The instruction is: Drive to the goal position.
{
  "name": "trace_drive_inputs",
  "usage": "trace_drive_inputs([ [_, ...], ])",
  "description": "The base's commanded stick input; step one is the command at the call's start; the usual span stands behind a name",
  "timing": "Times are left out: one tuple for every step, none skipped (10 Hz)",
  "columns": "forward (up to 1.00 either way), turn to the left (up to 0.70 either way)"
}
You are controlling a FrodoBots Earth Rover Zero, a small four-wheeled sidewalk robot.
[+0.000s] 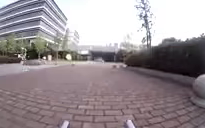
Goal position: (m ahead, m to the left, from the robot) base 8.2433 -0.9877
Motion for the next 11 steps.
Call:
trace_drive_inputs([
  [0.7,0.0],
  [0.7,0.0],
  [0.7,0.0],
  [0.7,0.0],
  [0.7,0.0],
  [0.7,0.0],
  [0.7,0.0],
  [0.7,0.0],
  [0.7,0.0],
  [0.7,0.0],
  [0.7,0.0],
])
